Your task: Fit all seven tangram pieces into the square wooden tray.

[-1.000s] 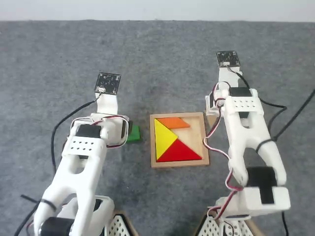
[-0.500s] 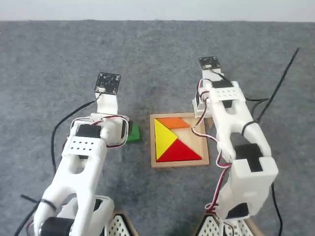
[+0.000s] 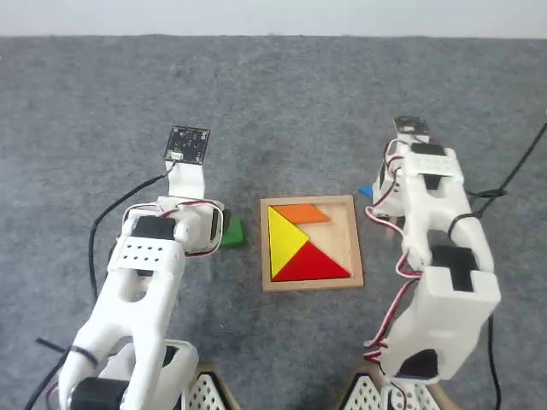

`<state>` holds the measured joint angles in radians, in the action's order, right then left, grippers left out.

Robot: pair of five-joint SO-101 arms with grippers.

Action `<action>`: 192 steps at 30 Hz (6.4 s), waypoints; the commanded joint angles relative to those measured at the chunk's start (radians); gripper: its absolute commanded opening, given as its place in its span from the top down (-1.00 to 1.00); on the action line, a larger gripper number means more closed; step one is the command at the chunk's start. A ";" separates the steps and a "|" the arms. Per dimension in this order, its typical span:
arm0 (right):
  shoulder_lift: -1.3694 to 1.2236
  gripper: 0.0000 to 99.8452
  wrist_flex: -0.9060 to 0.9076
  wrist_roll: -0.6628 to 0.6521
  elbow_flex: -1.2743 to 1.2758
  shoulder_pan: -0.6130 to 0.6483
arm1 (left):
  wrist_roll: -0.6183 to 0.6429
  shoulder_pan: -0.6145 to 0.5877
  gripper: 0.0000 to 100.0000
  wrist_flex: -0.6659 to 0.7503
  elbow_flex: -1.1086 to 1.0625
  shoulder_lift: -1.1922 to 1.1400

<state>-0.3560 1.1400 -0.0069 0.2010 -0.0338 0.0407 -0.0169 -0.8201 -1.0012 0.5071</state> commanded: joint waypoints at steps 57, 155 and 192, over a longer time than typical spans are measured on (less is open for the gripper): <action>0.395 0.46 -0.045 0.485 0.270 0.005 | 0.005 -0.005 0.62 0.032 0.005 0.038; 0.259 0.98 0.214 0.339 -0.060 0.081 | 0.005 -0.006 0.63 0.048 -0.004 0.038; 0.257 0.98 -0.001 -0.502 0.084 0.628 | 0.006 0.003 0.63 0.112 -0.048 0.038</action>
<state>-0.0997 1.2075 -0.5378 0.2931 0.5539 0.0407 -0.0169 -0.7327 -1.0595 0.5071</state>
